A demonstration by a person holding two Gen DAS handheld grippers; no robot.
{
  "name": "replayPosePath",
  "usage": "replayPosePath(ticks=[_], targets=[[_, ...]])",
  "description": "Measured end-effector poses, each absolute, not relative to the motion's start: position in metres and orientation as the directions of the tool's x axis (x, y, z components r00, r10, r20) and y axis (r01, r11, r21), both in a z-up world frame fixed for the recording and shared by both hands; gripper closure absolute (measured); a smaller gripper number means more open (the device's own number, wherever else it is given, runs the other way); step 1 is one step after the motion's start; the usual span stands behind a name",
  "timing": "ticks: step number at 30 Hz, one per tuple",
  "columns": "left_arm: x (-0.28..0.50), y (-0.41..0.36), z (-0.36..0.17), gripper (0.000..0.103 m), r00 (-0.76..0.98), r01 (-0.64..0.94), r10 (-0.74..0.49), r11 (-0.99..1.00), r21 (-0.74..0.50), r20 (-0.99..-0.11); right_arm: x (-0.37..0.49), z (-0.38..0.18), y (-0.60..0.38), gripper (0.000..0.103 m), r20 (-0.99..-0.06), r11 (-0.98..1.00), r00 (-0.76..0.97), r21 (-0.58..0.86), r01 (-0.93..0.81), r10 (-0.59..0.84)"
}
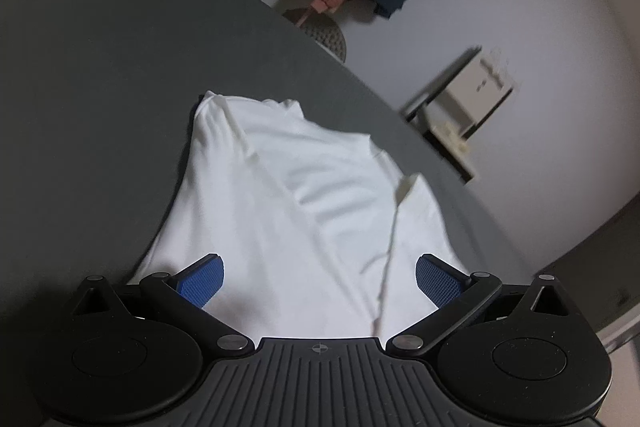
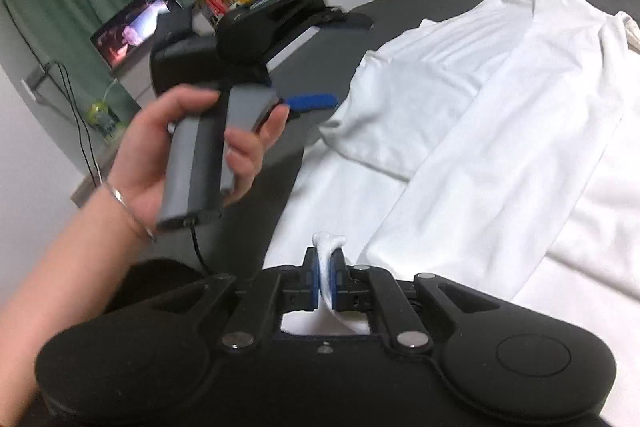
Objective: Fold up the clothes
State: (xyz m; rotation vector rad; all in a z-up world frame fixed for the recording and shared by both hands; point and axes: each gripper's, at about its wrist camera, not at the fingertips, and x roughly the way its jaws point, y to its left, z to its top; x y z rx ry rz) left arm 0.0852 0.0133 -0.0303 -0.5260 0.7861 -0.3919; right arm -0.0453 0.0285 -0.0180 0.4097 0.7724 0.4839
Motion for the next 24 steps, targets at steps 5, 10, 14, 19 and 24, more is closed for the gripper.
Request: replayPosePath(ticks=[5,10,14,19,24], targets=[[0.088,-0.002,-0.028,0.0,0.606,0.209,-0.52,0.834,-0.511,-0.602,-0.053,-0.01,0.049,0.079,-0.584,0.831,0.598,0.463,-0.309,0.548],[0.088,-0.015,-0.032,0.0,0.564,0.253,-0.537,0.835,-0.488,-0.627,-0.055,0.003,-0.023,0.042,-0.454,0.777,0.72,0.6,-0.187,0.524],[0.083,-0.037,-0.032,0.0,0.512,0.363,-0.613,0.789,-0.496,-0.601,-0.014,0.0,-0.129,0.037,-0.456,0.746,0.832,0.662,0.079,0.317],[0.068,-0.079,-0.031,0.0,0.405,0.558,-0.693,0.704,-0.439,-0.597,0.05,-0.035,-0.216,0.037,-0.491,0.508,0.831,0.802,0.314,0.261],[0.053,-0.112,-0.045,0.0,0.281,0.672,-0.682,0.642,-0.369,-0.675,0.098,-0.069,-0.223,0.037,-0.47,0.365,0.845,0.856,0.366,0.255]])
